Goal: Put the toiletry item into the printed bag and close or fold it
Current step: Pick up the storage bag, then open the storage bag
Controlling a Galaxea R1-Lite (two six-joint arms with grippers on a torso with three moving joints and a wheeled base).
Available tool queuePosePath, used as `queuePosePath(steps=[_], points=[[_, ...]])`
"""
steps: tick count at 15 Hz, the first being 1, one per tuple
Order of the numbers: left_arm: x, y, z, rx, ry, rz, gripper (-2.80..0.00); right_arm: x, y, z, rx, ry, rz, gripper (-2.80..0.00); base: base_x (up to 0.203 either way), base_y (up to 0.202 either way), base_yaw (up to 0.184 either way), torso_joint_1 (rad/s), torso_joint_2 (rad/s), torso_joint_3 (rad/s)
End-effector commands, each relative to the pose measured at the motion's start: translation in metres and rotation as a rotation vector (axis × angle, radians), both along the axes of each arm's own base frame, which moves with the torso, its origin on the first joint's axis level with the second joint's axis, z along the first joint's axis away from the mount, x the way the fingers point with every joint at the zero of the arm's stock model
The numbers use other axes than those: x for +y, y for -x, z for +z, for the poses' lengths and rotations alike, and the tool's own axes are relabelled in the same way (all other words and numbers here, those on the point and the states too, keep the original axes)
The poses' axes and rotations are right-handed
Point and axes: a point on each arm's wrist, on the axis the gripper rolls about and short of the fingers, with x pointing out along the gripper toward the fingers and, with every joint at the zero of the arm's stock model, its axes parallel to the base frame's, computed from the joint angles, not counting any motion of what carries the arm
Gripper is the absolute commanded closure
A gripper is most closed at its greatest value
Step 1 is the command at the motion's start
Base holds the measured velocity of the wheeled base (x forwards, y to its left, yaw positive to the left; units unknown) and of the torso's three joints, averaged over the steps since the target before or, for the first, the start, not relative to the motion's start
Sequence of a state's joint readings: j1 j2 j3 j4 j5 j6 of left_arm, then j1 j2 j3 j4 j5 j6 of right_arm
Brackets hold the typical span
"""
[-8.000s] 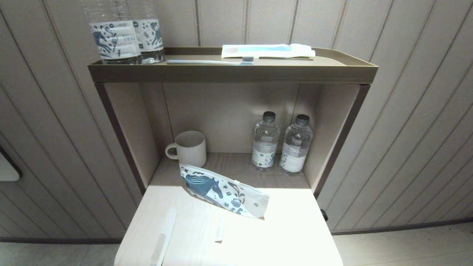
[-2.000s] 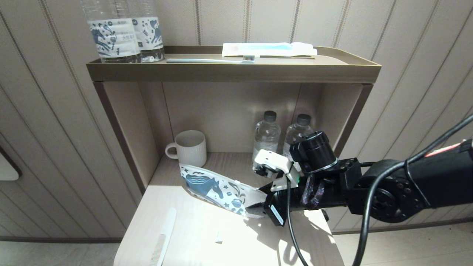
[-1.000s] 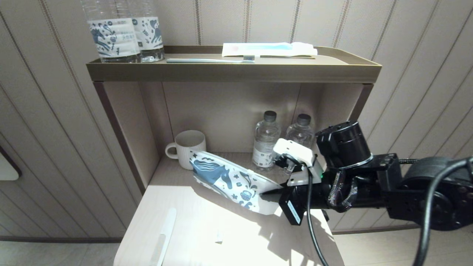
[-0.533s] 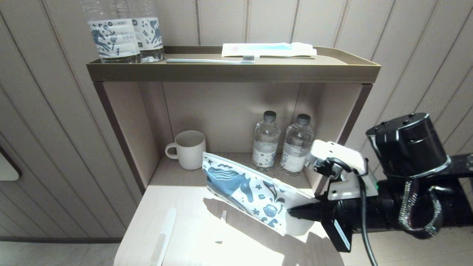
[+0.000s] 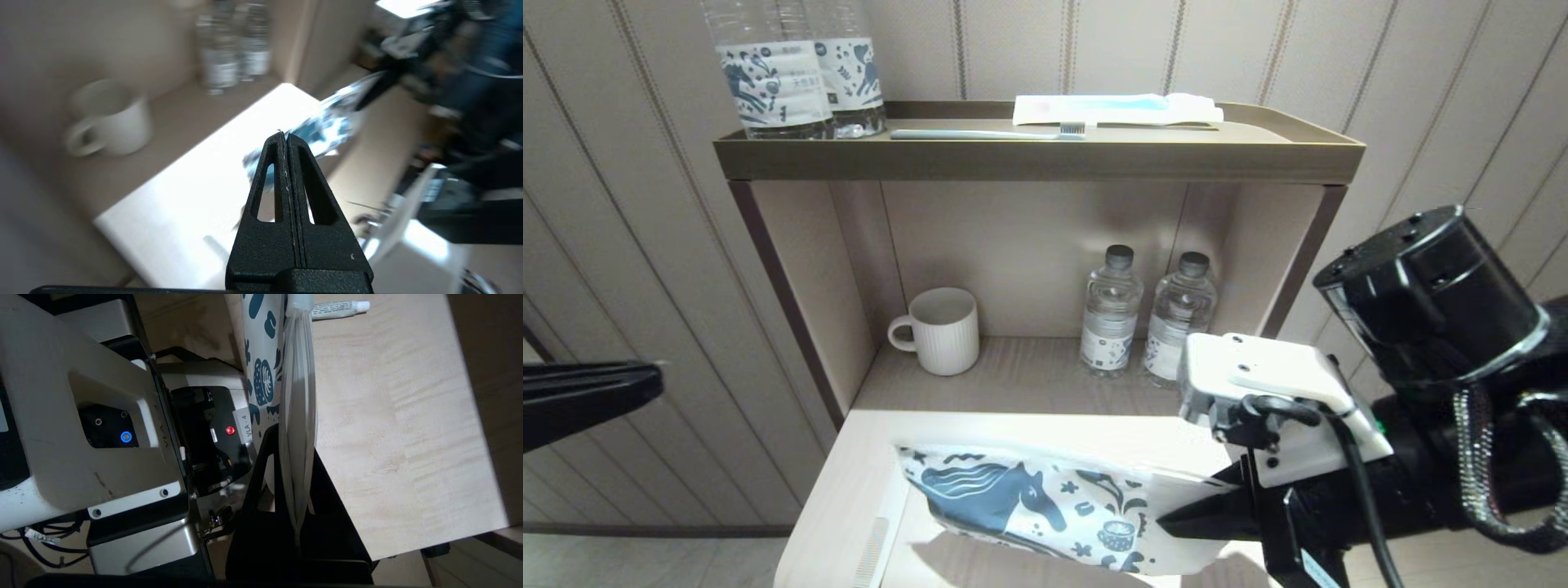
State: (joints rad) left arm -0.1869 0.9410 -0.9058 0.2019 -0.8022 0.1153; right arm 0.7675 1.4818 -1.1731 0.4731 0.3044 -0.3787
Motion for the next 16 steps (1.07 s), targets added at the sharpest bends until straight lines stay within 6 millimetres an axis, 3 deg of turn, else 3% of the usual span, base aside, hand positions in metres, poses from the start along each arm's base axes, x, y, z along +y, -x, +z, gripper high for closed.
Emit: queuePosePath(steps=[1,5,9,12,16], points=[[-0.022,-0.043,-0.003,0.106,-0.023,-0.11,0.0,0.017,-0.011,-0.006,0.013,0.033,0.035,0.0,0.0,0.0,0.0,0.0,0.0,0.0],[-0.062,-0.091,0.002,0.141,-0.05,-0.244,0.0,0.039,-0.039,-0.005,-0.023,0.044,0.05,0.0,0.0,0.0,0.0,0.0,0.0,0.0],[-0.08,-0.12,-0.021,0.133,-0.136,-0.301,0.0,0.037,-0.05,0.003,-0.051,0.022,0.018,0.0,0.0,0.0,0.0,0.0,0.0,0.0],[-0.083,-0.121,-0.013,0.005,-0.177,-0.335,0.0,0.041,-0.053,-0.005,-0.03,0.036,0.021,0.0,0.0,0.0,0.0,0.0,0.0,0.0],[-0.093,-0.108,-0.007,-0.129,-0.269,-0.456,0.0,0.046,-0.057,-0.002,-0.004,-0.008,0.065,0.0,0.0,0.0,0.0,0.0,0.0,0.0]])
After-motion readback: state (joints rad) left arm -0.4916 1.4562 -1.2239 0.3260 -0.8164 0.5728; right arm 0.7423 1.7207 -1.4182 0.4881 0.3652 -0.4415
